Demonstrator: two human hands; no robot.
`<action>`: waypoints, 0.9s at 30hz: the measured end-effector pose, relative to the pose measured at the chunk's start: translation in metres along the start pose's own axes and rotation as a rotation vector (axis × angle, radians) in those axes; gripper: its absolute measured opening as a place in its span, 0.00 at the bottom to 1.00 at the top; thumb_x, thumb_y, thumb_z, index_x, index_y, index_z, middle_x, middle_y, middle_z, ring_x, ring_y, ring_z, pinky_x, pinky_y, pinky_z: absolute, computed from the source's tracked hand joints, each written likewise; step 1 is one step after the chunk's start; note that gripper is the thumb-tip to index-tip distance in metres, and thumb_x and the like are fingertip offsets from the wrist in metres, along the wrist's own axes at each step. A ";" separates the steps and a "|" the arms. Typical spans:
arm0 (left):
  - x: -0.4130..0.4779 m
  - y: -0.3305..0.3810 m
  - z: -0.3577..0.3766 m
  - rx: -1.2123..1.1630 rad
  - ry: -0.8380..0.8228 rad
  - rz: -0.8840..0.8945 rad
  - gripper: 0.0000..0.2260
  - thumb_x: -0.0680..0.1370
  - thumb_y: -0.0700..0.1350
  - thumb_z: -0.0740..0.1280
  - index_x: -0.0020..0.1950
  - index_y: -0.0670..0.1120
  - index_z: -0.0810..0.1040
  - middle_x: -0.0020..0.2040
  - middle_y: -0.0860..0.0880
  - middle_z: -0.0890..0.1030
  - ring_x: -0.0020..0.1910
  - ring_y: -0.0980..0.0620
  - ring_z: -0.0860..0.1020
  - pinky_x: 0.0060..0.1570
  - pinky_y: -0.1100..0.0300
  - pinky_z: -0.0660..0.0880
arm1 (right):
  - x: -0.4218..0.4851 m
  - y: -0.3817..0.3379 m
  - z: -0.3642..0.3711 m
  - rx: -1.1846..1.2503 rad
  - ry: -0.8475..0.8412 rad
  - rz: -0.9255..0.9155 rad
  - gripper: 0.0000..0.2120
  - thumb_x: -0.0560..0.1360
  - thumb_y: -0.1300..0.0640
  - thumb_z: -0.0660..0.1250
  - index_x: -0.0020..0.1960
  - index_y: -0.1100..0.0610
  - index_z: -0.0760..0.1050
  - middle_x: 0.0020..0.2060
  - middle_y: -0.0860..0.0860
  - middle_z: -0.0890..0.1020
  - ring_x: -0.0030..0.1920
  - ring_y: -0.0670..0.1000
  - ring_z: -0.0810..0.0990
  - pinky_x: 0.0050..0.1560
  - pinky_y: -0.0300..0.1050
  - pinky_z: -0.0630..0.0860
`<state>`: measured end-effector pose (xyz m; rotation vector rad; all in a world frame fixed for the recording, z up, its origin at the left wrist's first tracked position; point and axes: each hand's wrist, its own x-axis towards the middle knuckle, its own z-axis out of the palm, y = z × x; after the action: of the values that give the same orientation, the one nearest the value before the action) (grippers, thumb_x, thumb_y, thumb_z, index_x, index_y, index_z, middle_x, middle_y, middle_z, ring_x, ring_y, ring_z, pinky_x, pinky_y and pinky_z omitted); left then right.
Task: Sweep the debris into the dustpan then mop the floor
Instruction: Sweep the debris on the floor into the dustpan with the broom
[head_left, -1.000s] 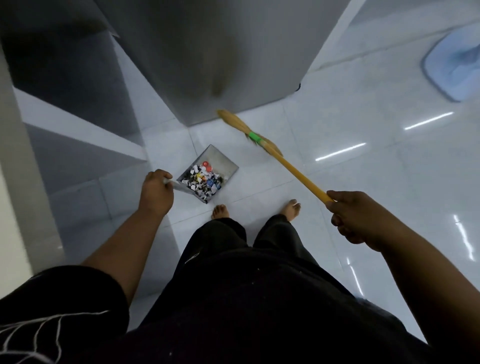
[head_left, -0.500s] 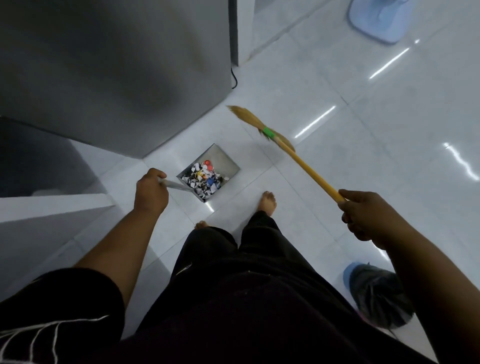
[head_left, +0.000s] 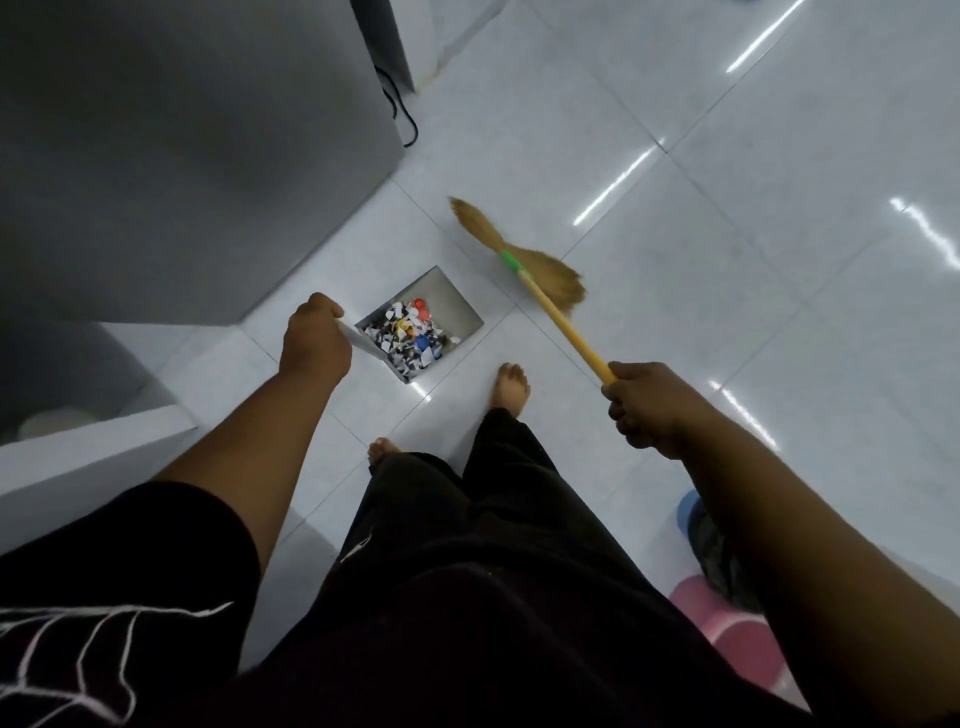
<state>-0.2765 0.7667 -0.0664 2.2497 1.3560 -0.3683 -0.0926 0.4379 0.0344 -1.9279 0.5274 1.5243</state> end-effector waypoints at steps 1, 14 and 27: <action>0.003 0.004 0.000 0.009 -0.001 0.009 0.09 0.77 0.34 0.62 0.56 0.42 0.74 0.56 0.39 0.77 0.54 0.41 0.77 0.51 0.54 0.75 | -0.003 0.000 0.002 -0.006 -0.035 -0.009 0.06 0.77 0.65 0.59 0.46 0.56 0.71 0.29 0.52 0.64 0.24 0.48 0.60 0.25 0.39 0.56; 0.003 0.040 -0.017 -0.033 -0.003 0.055 0.09 0.77 0.33 0.63 0.54 0.43 0.76 0.54 0.39 0.79 0.53 0.40 0.79 0.53 0.50 0.79 | -0.064 0.012 -0.045 -0.067 -0.085 -0.175 0.22 0.80 0.59 0.62 0.72 0.46 0.69 0.25 0.48 0.71 0.24 0.49 0.64 0.26 0.40 0.60; -0.005 0.103 -0.034 -0.148 0.001 0.236 0.04 0.80 0.39 0.62 0.52 0.47 0.75 0.49 0.44 0.78 0.45 0.48 0.77 0.42 0.62 0.72 | -0.079 0.007 -0.072 0.397 0.020 -0.113 0.13 0.80 0.63 0.59 0.57 0.46 0.72 0.28 0.52 0.70 0.24 0.47 0.63 0.23 0.39 0.59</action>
<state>-0.1890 0.7412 -0.0080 2.2531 1.0652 -0.1786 -0.0651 0.3789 0.1191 -1.6379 0.6624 1.2233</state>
